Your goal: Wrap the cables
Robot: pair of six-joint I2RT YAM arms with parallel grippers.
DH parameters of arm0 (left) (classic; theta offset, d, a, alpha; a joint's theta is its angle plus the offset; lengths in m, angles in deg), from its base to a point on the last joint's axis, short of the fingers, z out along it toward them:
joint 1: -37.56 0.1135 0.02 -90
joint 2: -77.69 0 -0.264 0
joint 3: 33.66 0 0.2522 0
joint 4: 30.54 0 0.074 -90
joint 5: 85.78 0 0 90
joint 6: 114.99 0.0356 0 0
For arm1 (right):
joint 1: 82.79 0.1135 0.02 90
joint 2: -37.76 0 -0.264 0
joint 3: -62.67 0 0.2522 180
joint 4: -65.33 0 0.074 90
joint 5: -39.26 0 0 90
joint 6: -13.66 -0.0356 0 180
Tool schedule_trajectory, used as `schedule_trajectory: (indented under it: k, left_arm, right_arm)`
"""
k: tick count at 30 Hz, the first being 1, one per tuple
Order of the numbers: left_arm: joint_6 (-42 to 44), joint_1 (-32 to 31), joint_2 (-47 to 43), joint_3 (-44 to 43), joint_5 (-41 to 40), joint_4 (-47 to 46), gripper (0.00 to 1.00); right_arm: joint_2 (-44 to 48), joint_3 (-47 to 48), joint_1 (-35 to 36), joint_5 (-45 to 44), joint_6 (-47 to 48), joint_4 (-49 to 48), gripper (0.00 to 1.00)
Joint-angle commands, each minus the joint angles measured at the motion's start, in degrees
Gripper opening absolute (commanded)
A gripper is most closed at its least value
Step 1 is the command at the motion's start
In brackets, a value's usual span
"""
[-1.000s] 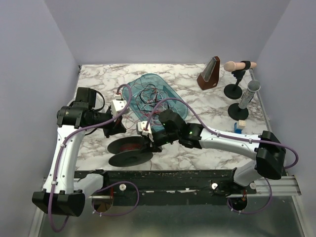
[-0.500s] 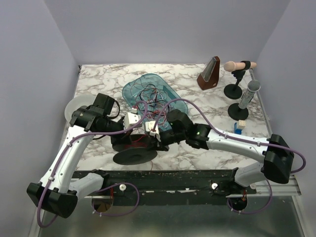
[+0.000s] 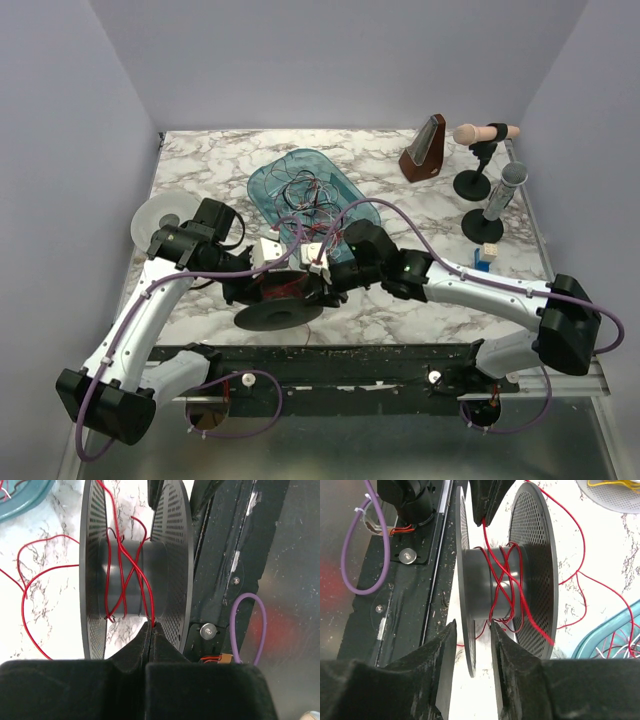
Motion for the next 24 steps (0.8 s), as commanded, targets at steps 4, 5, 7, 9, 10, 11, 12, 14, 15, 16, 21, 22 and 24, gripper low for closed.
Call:
schedule_trajectory:
  k: [4, 5, 7, 9, 10, 11, 12, 14, 15, 16, 21, 22, 24]
  left_arm:
    - [-0.9, -0.2, 0.3, 1.2, -2.0, 2.2, 0.0]
    - [-1.1, -0.2, 0.5, 1.0, -1.7, 2.2, 0.0]
    - [-1.5, -0.2, 0.2, 0.9, -1.3, 1.8, 0.0]
    - [-2.5, -0.2, -0.2, 1.0, -1.2, 0.6, 0.0]
    - [-2.8, -0.2, -0.3, 0.9, -1.2, 0.1, 0.0]
    - [-3.0, -0.2, -0.4, 0.8, -1.3, 0.0, 0.0]
    - [-3.0, -0.2, -0.4, 0.6, -1.2, 0.0, 0.0]
    - [-3.3, -0.2, 0.0, 0.5, -1.3, -0.3, 0.0]
    - [-3.7, -0.2, 0.0, 0.5, -1.4, -0.7, 0.0]
    - [-4.1, -0.2, 0.1, 0.5, -1.7, -1.1, 0.0]
    - [-4.8, -0.2, 0.3, -0.1, -1.4, -1.9, 0.0]
    - [-4.6, -0.2, 0.4, -0.3, -1.3, -1.7, 0.0]
    - [-5.3, -0.2, 0.4, 0.0, -1.7, -2.2, 0.0]
  right_arm:
    - [3.8, 2.5, -1.5, 3.0, -2.1, 1.6, 0.5]
    - [4.4, 2.7, -2.1, 3.4, -2.6, 1.6, 0.51]
    - [5.4, 3.6, -3.2, 5.1, -3.7, 1.6, 0.54]
    - [6.1, 4.7, -4.0, 5.6, -4.6, 1.6, 0.58]
    - [6.2, 5.1, -4.4, 5.4, -4.9, 1.5, 0.61]
    - [6.1, 5.3, -4.9, 4.1, -5.4, 1.1, 0.66]
    - [5.5, 5.5, -5.4, 2.2, -6.5, 0.6, 0.69]
    - [3.2, 6.3, -6.2, -1.1, -7.4, 0.3, 0.75]
    - [1.3, 7.1, -6.4, -1.8, -7.0, 1.1, 0.77]
    - [-0.5, 8.1, -6.3, -1.7, -6.4, 2.2, 0.78]
    - [-6.3, 11.0, -6.4, 3.3, -3.1, 4.8, 1.0]
    - [-6.6, 10.5, -6.4, 3.9, -2.6, 4.2, 1.0]
    - [-7.1, 10.2, -6.4, 4.3, -2.5, 3.2, 1.0]
